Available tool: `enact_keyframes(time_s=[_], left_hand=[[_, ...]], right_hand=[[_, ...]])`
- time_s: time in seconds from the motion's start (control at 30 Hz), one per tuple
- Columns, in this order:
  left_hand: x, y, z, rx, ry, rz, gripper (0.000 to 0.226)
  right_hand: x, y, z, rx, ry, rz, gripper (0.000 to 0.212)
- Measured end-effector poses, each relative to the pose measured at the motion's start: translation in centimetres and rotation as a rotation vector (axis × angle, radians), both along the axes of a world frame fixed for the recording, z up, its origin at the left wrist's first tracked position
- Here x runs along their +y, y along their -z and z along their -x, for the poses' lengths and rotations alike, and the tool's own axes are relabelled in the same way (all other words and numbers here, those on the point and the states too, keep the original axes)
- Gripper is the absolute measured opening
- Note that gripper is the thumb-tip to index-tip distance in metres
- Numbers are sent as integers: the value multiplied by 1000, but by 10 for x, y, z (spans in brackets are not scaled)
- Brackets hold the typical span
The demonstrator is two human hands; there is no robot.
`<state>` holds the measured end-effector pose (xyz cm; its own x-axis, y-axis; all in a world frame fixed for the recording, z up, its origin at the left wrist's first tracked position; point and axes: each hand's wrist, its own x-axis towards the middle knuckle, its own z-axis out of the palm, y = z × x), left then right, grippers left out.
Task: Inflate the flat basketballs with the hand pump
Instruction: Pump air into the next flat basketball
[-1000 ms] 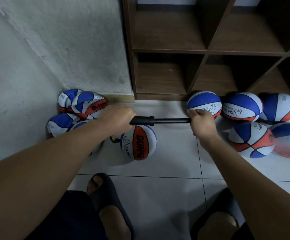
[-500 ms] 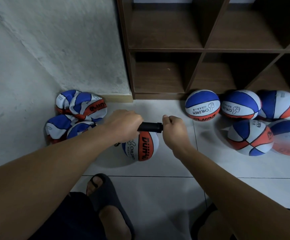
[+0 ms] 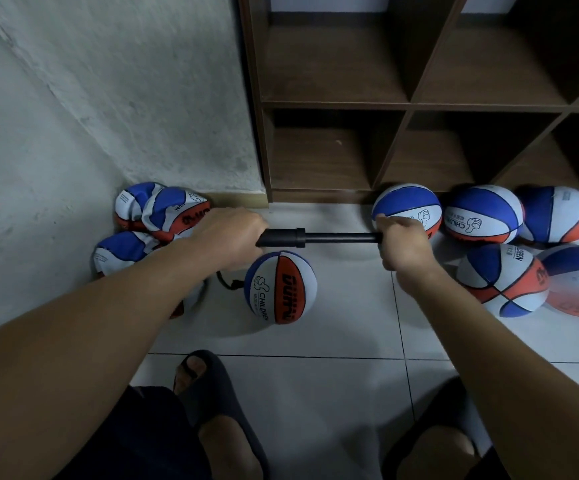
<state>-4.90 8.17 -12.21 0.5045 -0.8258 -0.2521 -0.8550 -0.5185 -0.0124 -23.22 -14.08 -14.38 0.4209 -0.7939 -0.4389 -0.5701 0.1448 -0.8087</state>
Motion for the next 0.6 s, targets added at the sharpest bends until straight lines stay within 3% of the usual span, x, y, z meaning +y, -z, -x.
enact_keyframes(time_s=[0.23,0.43,0.6], left_hand=[[-16,1,20,-5,55,23,39],[-19,4,32,24,62,4,15],[-15,6,31,47,72,-13,16]], right_hand=[[56,-7,-5,-55,-36,83,34],[80,-1,-12,-64,-125,68,42],[81,5,-13,-59,-160,22,40]])
